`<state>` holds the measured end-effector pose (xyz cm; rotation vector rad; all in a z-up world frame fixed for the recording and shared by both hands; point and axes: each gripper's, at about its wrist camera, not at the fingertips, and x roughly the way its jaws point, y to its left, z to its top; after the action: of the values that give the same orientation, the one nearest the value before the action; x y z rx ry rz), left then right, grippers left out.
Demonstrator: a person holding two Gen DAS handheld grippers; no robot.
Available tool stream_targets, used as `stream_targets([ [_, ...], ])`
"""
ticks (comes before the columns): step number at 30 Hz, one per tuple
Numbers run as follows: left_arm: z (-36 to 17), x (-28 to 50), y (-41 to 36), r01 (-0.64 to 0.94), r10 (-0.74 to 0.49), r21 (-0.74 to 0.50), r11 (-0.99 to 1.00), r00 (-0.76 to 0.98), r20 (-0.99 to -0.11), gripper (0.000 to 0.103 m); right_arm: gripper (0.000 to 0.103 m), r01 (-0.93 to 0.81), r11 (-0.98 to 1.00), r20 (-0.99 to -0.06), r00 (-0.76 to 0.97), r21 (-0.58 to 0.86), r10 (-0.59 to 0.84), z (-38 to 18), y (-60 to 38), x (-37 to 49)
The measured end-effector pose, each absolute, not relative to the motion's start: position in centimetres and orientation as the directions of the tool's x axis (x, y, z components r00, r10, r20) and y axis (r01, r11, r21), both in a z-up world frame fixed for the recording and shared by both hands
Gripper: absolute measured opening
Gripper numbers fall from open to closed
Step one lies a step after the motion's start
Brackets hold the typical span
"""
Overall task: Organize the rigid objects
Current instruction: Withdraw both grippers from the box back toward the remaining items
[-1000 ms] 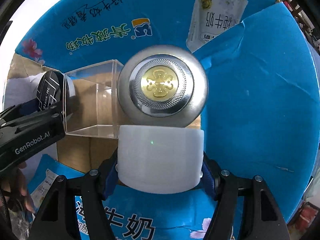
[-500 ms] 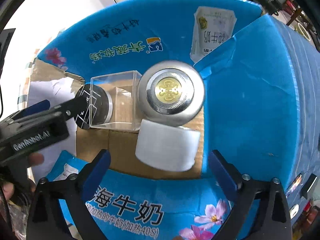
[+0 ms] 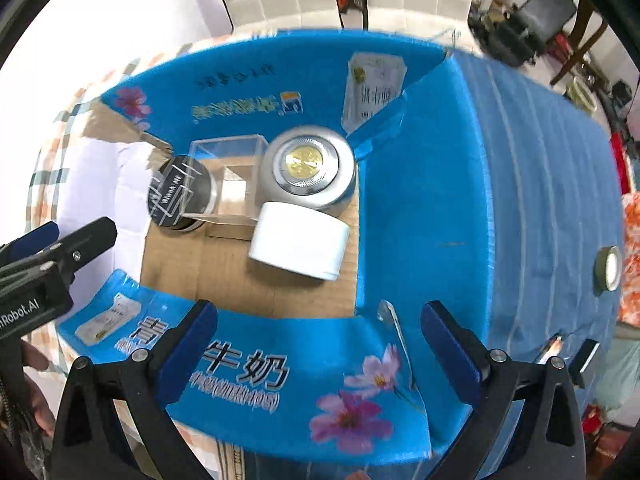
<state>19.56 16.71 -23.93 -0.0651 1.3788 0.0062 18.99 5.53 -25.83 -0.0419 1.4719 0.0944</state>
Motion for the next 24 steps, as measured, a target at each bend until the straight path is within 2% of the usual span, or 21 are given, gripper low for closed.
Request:
stream_targets([
  [16, -13.3, 12.8, 16.0, -0.102, 0.024, -0.018, 0.995, 0.388, -0.921, 0.103, 0.103, -0.123, 0.99, -0.952, 0.288, 0.069, 0.102, -12.9, 5.5, 12.9],
  [24, -8.7, 10.2, 14.3, -0.087, 0.027, -0.013, 0.996, 0.443, -0.896, 0.103, 0.103, -0.143, 0.983, -0.935, 0.316, 0.119, 0.159, -9.1, 3.4, 10.3],
])
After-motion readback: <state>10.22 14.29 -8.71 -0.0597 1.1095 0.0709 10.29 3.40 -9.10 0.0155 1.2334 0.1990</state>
